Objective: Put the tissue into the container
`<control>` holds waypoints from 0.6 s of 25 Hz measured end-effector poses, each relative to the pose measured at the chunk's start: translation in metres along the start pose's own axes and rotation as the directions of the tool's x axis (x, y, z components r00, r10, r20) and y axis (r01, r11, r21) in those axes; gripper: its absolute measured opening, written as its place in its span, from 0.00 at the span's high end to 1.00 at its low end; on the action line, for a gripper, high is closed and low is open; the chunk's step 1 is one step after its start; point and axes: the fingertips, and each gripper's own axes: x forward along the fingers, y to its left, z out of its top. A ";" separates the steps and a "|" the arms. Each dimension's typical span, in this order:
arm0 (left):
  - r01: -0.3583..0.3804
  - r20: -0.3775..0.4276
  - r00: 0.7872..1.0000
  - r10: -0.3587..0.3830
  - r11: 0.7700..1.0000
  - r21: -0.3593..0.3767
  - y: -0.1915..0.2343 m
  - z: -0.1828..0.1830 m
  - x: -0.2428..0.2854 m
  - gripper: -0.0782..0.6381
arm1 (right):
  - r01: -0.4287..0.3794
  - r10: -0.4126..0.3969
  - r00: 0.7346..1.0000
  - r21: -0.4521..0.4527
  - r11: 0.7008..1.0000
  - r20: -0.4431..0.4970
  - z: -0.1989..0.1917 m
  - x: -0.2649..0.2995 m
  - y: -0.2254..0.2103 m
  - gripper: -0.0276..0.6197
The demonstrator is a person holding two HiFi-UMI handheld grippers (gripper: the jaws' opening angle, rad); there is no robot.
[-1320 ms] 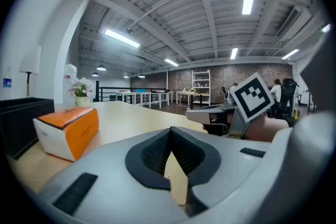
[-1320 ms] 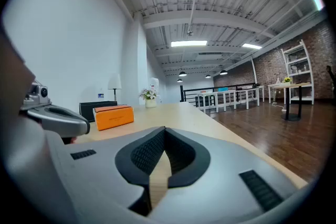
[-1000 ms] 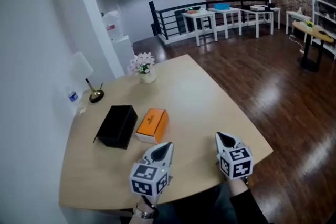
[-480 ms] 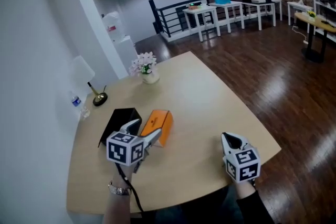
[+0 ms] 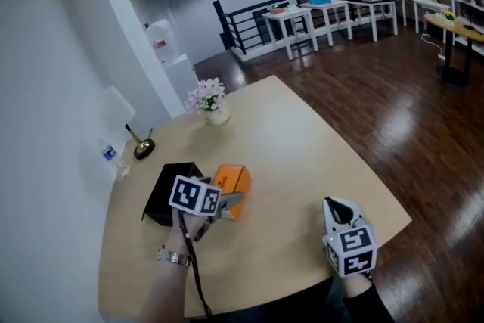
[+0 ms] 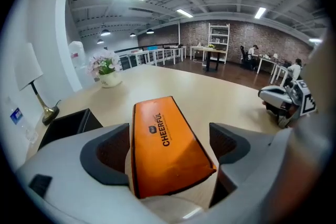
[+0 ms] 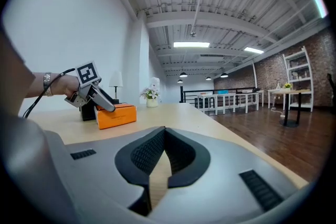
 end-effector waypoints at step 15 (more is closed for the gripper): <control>-0.040 0.024 0.999 0.038 0.993 0.114 -0.004 -0.008 0.007 0.32 | -0.112 0.113 0.994 -0.097 0.989 0.007 0.036 0.048 0.066 0.95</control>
